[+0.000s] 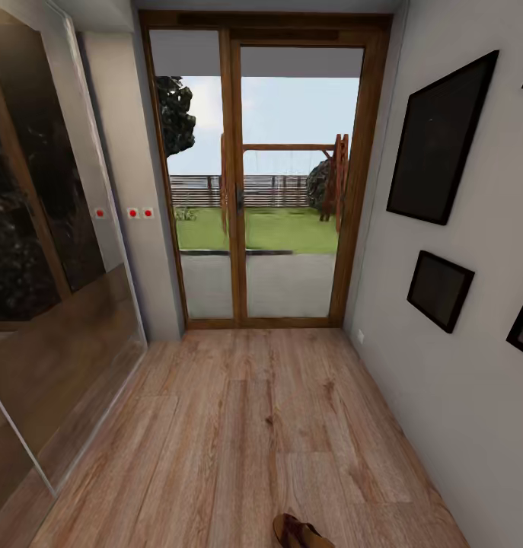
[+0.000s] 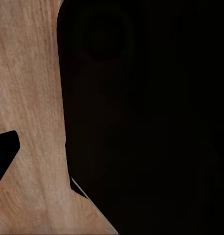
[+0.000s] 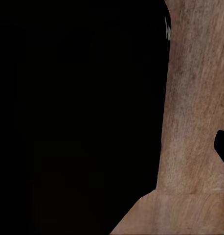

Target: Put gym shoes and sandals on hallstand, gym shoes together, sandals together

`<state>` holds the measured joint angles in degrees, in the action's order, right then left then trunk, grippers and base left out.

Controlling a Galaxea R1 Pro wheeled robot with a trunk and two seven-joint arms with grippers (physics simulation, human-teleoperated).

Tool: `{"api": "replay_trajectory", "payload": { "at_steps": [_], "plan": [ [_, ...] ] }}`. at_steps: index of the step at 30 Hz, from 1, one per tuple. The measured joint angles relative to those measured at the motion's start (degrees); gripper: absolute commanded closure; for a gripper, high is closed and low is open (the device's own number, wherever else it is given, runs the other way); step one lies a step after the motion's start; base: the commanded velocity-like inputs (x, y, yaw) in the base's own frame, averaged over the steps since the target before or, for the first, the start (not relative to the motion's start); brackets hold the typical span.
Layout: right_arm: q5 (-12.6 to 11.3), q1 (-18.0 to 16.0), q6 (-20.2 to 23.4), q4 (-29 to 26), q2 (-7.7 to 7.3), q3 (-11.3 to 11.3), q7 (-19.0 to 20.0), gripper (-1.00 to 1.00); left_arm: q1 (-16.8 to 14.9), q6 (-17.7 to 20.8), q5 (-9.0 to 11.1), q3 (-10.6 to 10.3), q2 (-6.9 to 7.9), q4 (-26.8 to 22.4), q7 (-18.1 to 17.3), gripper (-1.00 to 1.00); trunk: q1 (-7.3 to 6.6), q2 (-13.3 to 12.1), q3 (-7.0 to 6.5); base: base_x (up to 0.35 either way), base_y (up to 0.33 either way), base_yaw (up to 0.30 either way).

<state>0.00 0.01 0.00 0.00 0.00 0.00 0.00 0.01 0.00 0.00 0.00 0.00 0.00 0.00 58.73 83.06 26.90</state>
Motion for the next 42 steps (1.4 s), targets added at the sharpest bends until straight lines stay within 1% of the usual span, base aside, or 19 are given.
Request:
{"api": "replay_trajectory", "payload": {
  "at_steps": [7,15,30,31,37,40,41,42],
  "plan": [
    [0.4,0.1,0.1,-0.1,0.0,0.1,0.6,-1.0,-0.2,-0.1,-0.1,-0.1,-0.1,0.0,-0.1,-1.0,0.0,0.0,-0.01,0.0,0.0,0.0],
    [-0.1,0.1,0.1,-0.1,-0.01,-0.3,0.2,-1.0,-0.1,-0.4,0.0,-0.1,-0.17,-2.5,-0.1,-1.0,0.0,0.0,-0.01,0.0,0.0,0.0],
    [-0.2,0.1,0.1,-0.2,0.0,-0.4,0.4,-1.0,-0.1,-5.0,0.1,-0.2,-0.31,-7.4,-0.1,-1.0,0.0,0.0,-0.01,0.0,0.0,0.0],
    [-0.2,0.1,0.1,-0.2,0.0,-0.4,0.4,-1.0,-0.1,-5.3,0.1,-0.2,-0.38,-7.7,-0.1,-1.0,0.0,0.0,-0.01,0.0,0.0,0.0],
    [-0.1,0.1,0.0,-0.2,-0.07,-0.4,0.5,-1.0,-0.1,-5.9,0.2,-0.1,-2.21,-9.6,-0.1,-1.0,0.0,0.0,-0.01,0.0,0.0,0.0],
    [0.0,0.1,0.0,-0.3,-0.08,-0.4,0.5,-1.0,-0.1,-5.9,0.2,-0.1,-2.31,-10.6,-0.1,-1.0,0.0,0.0,-0.01,0.0,0.0,0.0],
    [0.0,0.1,0.0,-0.3,-0.08,-0.3,0.5,-1.0,-0.2,-5.9,0.2,-0.1,-2.3,-15.7,-0.1,-1.0,0.0,0.0,-0.02,0.0,0.0,0.0],
    [0.1,0.1,0.0,-0.4,-0.08,-0.3,0.3,-1.0,-0.1,-5.9,0.2,-0.1,-2.3,-17.5,-0.1,-1.0,0.0,0.0,-0.02,0.0,0.0,0.0]
  ]
}}
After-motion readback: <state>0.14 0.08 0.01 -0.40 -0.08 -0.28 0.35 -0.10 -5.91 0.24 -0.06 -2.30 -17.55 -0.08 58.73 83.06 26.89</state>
